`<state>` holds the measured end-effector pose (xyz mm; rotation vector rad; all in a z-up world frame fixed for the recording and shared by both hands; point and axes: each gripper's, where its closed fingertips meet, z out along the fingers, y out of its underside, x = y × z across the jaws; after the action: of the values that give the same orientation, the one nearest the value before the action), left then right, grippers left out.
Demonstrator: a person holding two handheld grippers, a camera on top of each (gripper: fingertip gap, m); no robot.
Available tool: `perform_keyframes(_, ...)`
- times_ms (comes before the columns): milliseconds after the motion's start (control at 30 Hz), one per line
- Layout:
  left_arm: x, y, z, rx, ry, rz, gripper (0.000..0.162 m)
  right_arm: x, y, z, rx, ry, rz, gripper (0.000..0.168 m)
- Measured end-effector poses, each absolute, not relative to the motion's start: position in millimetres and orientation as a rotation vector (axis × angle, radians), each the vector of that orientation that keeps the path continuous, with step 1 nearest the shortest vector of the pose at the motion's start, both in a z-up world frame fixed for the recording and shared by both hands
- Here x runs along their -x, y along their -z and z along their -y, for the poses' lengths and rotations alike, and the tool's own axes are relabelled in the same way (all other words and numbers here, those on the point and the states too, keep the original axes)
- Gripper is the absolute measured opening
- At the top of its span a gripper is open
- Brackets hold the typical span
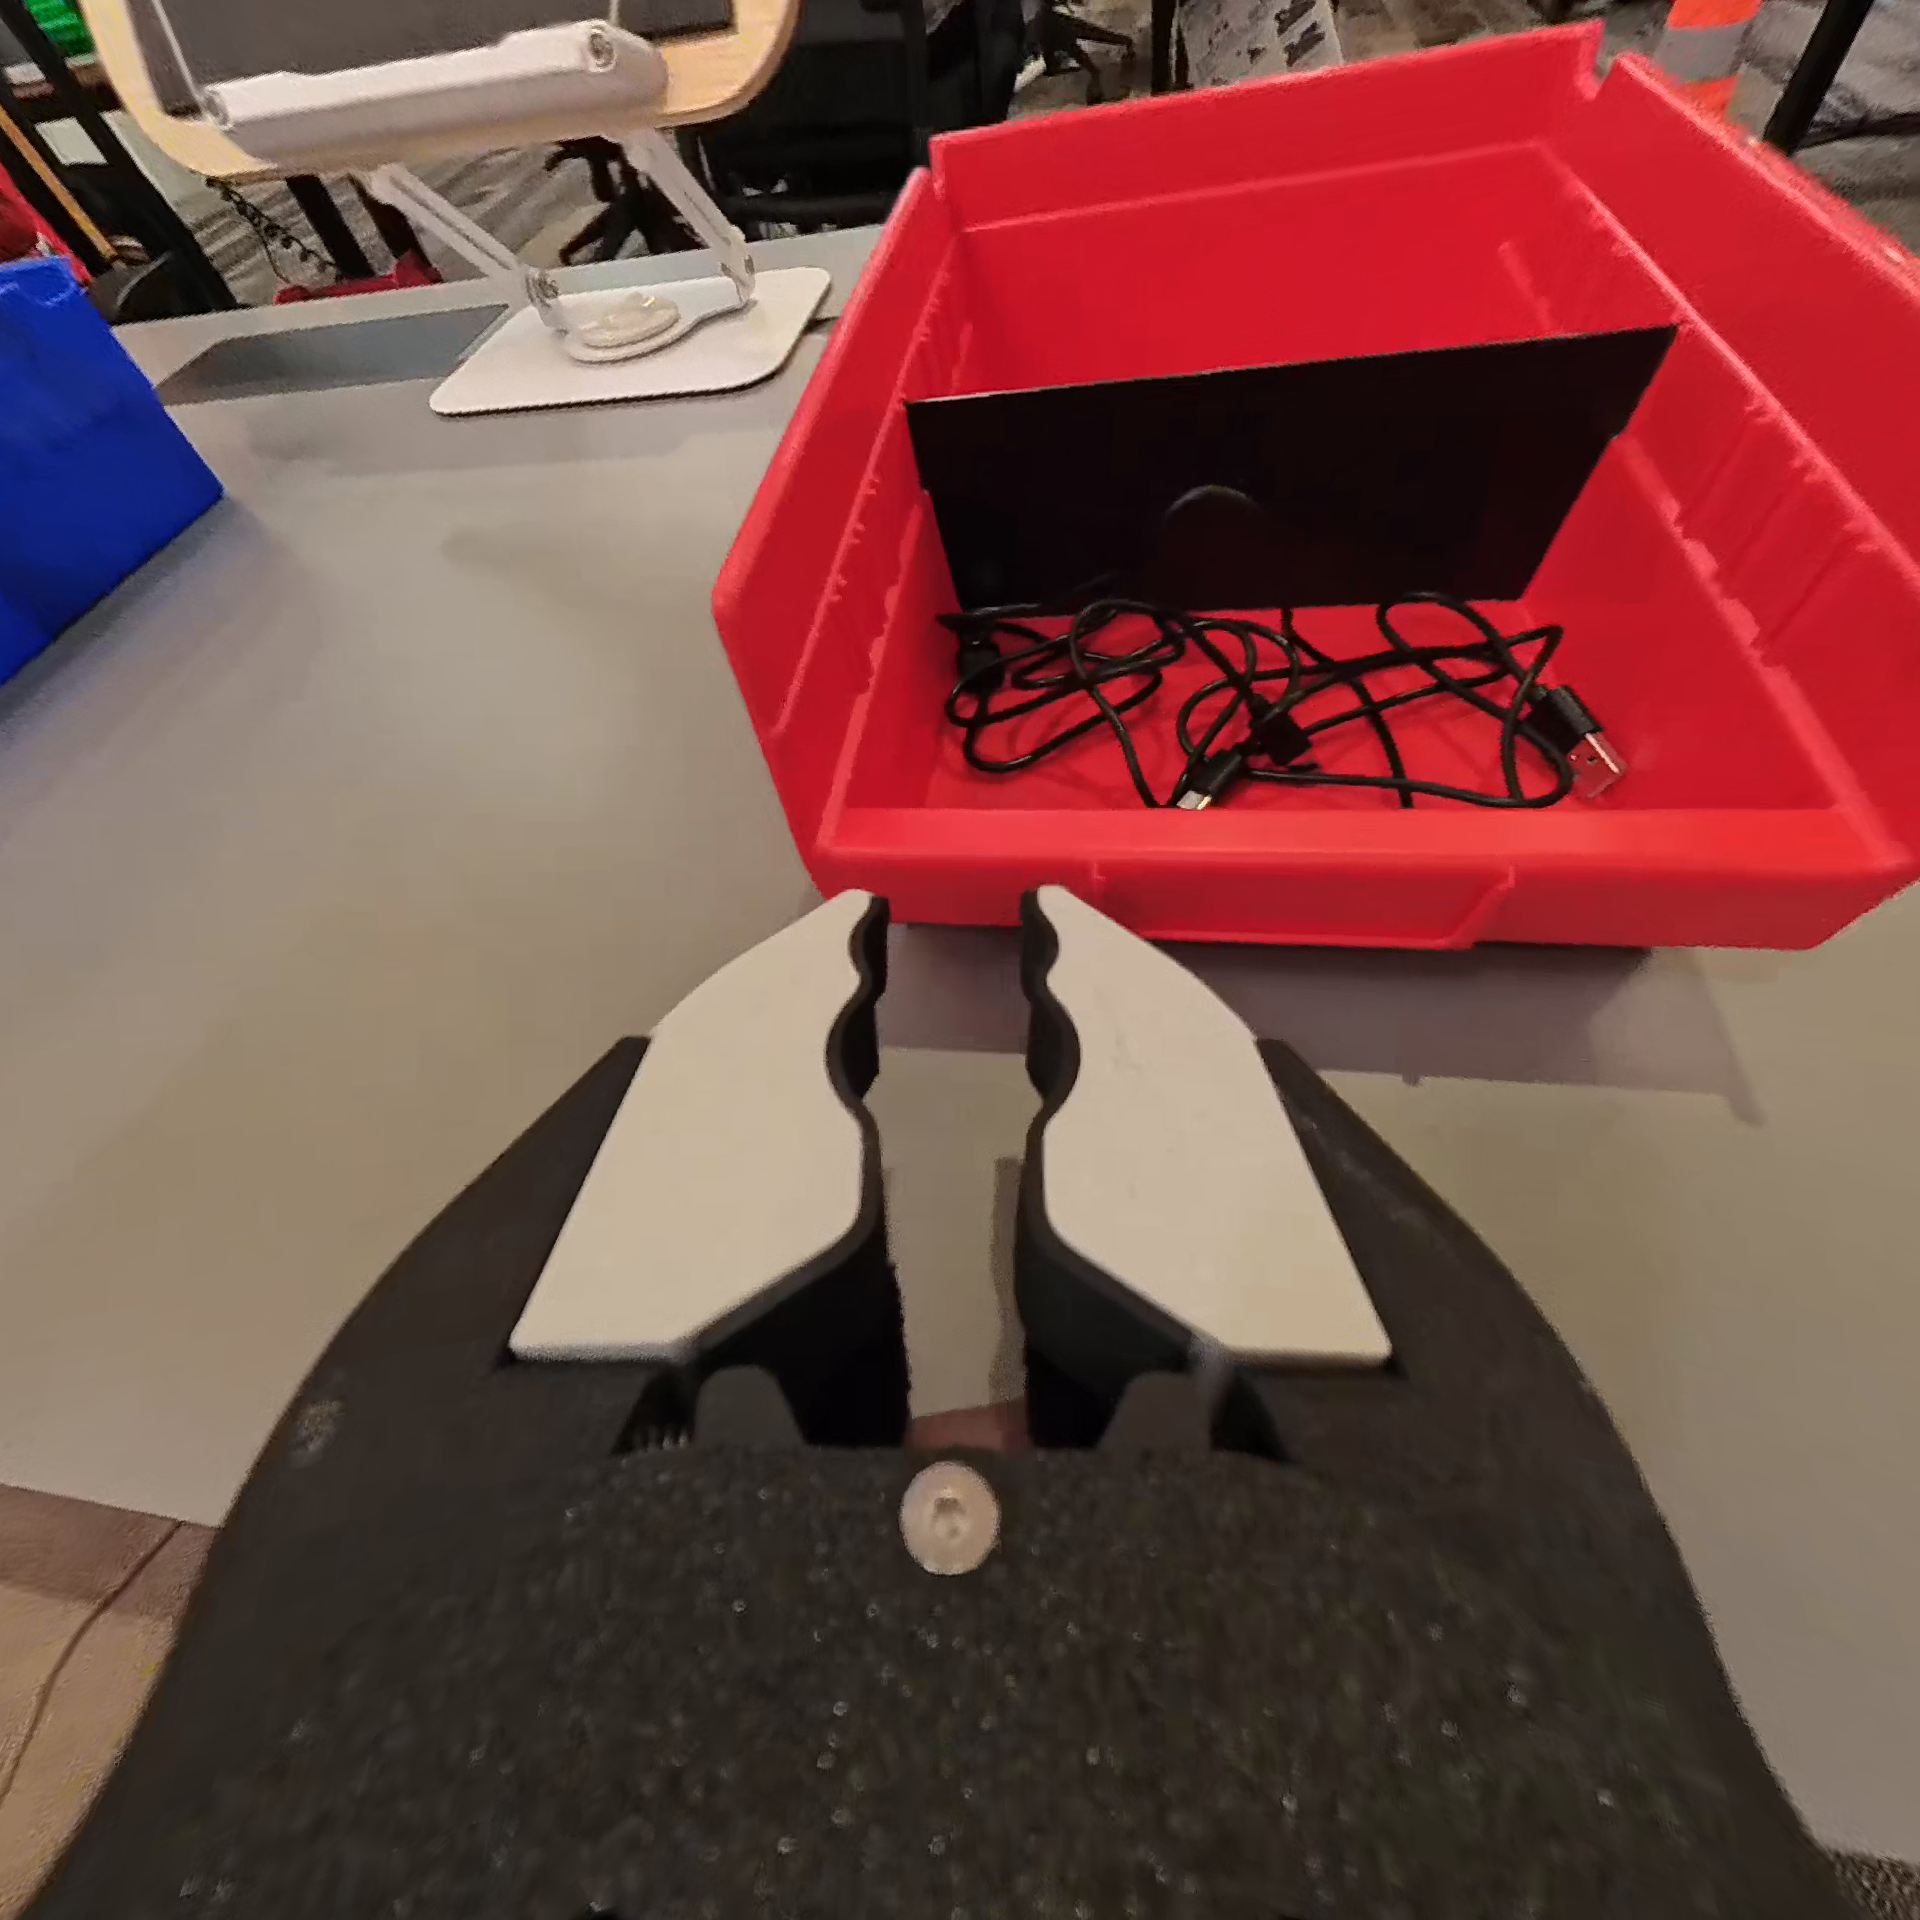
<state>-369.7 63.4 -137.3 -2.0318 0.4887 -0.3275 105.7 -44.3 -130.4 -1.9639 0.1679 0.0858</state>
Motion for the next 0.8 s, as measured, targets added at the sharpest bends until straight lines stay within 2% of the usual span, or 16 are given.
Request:
perform_keyframes(367,362,82,-94,1.923,0.644,-0.478,0.029,-82,130,19,1.948,-0.034,0.034,0.024)
perform_keyframes(567,372,63,-158,1.993,0.387,-0.853,0.031,-81,129,10,1.941,-0.066,0.034,0.024)
perform_keyframes(633,374,72,-192,2.036,0.243,-1.037,0.03,-78,130,8,1.943,-0.107,0.022,0.024)
perform_keyframes(800,365,99,-303,2.033,-0.034,-1.325,0.041,-67,129,1,1.94,-0.207,0.001,0.024)
